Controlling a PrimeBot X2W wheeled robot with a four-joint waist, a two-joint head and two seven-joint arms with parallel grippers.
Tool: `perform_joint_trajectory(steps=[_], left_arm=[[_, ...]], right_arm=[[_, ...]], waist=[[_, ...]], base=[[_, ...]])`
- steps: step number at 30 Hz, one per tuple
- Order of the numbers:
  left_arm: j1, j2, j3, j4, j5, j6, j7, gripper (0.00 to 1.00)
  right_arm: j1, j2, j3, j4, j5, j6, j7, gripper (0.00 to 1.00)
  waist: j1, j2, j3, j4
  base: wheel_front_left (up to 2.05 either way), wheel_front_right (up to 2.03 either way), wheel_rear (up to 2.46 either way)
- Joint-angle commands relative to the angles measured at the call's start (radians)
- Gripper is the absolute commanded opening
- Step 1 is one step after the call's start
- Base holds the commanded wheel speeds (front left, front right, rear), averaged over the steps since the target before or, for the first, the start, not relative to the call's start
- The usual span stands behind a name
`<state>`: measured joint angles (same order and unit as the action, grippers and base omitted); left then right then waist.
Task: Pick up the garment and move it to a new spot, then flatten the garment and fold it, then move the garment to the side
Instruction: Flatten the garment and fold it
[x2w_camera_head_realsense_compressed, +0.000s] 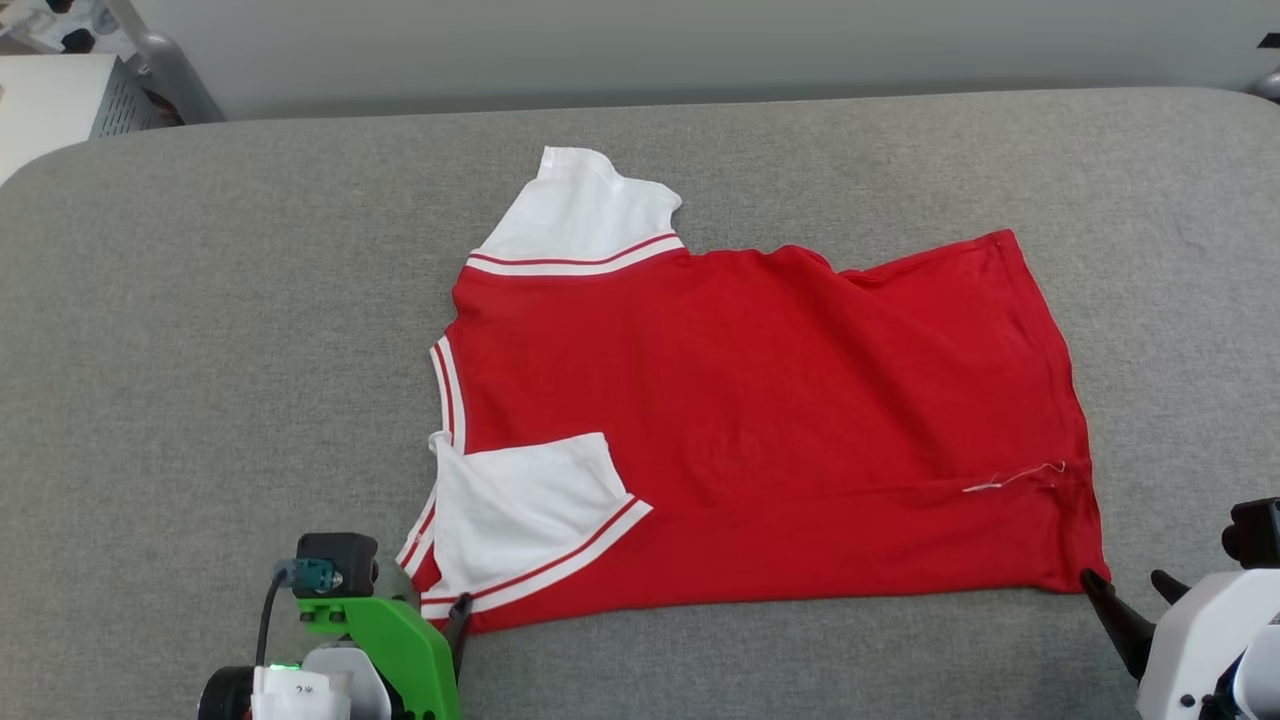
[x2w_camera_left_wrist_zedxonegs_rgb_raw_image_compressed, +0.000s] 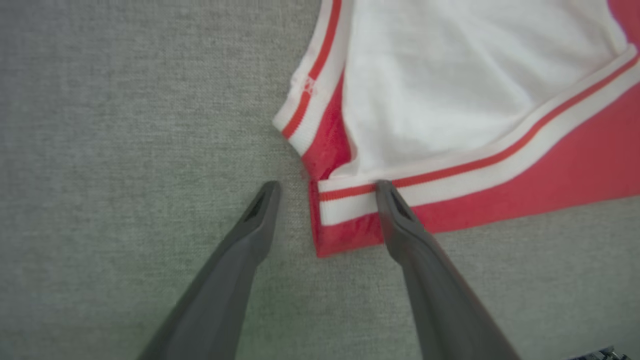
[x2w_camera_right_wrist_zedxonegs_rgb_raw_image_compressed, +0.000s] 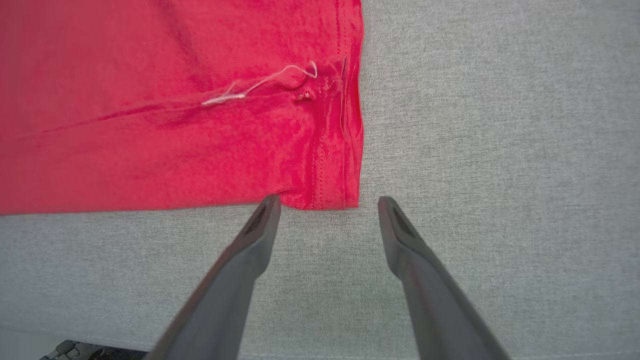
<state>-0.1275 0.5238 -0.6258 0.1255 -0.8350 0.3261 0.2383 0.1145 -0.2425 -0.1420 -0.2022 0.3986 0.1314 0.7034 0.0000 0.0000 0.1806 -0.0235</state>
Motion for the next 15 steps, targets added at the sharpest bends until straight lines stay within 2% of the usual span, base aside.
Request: perform_joint_trajectory(steps=[1,2,3,4,9,15], left_arm=[[-0.009,-0.014,-0.008,0.025,0.006,0.004,0.010,1.00],[-0.009,-0.015,-0.014,0.033,0.004,0.002,0.020,1.00],[-0.009,-0.016,-0.025,0.041,0.001,-0.005,0.037,0.40],[-0.009,-0.018,-0.032,0.045,-0.002,-0.010,0.047,0.00],[-0.004,-0.031,-0.038,0.057,-0.018,-0.029,0.048,0.00],[-0.001,-0.028,-0.020,-0.013,-0.019,-0.022,0.012,0.00]], right_arm=[[-0.019,-0.001,0.000,0.002,-0.004,-0.001,-0.007,1.00],[-0.020,-0.002,0.000,0.003,-0.004,-0.001,-0.008,1.00],[-0.022,-0.003,0.000,0.006,-0.005,-0.001,-0.009,1.00],[-0.023,-0.005,0.000,0.008,-0.005,-0.001,-0.009,1.00],[-0.023,-0.011,-0.002,0.019,-0.010,-0.001,-0.009,1.00],[-0.010,-0.016,-0.009,0.027,-0.022,-0.001,0.012,1.00]], waist=[[0.0000,0.0000,0.009,-0.001],[0.0000,0.0000,0.010,0.000],[0.0000,0.0000,0.010,0.001],[0.0000,0.0000,0.010,0.002],[0.0000,0.0000,-0.009,0.015],[0.0000,0.0000,-0.061,0.047]], base=[[0.00,0.00,0.00],[0.00,0.00,0.00],[0.00,0.00,0.00],[0.00,0.00,0.00],[0.00,0.00,0.00],[0.00,0.00,0.00]])
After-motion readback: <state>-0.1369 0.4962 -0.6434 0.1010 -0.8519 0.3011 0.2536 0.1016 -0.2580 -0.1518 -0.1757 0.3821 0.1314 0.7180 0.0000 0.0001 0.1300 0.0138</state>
